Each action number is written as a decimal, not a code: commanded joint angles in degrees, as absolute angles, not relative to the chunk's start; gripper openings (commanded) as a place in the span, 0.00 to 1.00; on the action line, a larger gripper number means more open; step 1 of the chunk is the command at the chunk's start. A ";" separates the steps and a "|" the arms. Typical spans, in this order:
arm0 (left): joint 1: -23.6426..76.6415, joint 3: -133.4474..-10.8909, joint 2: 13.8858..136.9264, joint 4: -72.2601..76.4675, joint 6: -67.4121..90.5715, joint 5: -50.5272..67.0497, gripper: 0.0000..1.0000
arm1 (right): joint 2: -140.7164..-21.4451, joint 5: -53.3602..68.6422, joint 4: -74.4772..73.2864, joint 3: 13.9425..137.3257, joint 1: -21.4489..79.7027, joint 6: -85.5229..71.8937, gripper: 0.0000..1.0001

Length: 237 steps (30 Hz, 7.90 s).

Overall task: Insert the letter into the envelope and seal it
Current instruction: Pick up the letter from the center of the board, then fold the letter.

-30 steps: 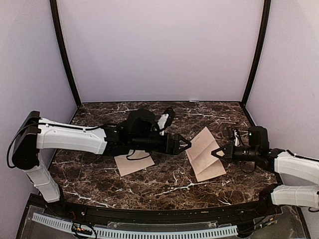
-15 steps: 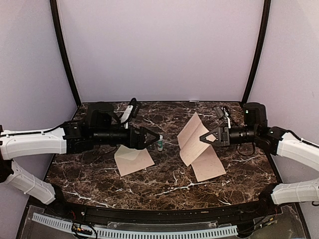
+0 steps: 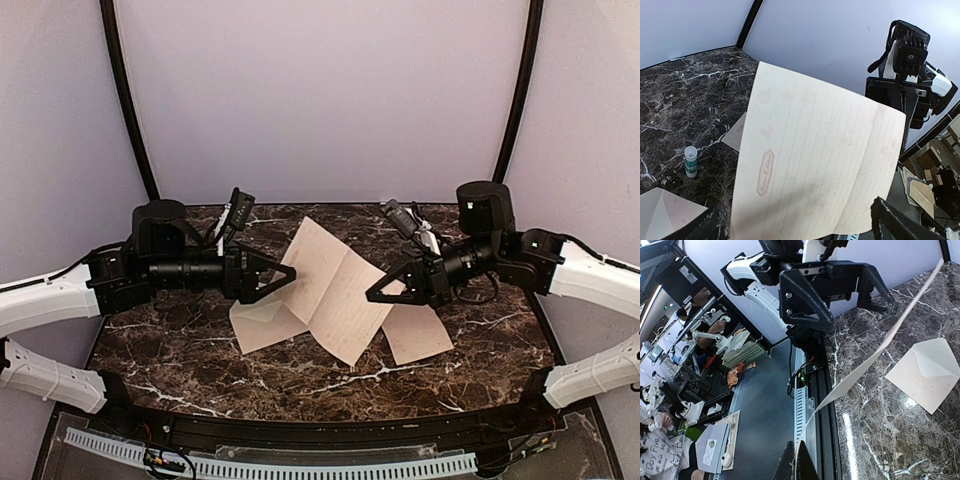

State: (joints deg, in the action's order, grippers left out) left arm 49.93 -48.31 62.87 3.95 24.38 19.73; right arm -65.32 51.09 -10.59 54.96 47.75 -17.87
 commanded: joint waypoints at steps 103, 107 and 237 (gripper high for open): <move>46.65 -42.61 59.68 28.86 35.60 31.56 0.00 | -65.56 31.87 38.43 37.88 50.81 -40.15 0.05; 46.66 -42.63 60.23 28.89 35.52 31.93 0.00 | -66.22 32.30 39.54 38.05 50.81 -40.71 0.00; 50.89 -48.07 71.07 35.38 34.70 44.69 0.00 | -59.37 36.74 26.16 41.61 51.53 -33.74 0.95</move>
State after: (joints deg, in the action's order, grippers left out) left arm 50.65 -48.16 71.20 34.04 34.76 44.73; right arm -57.45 37.69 26.44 38.11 49.52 -35.38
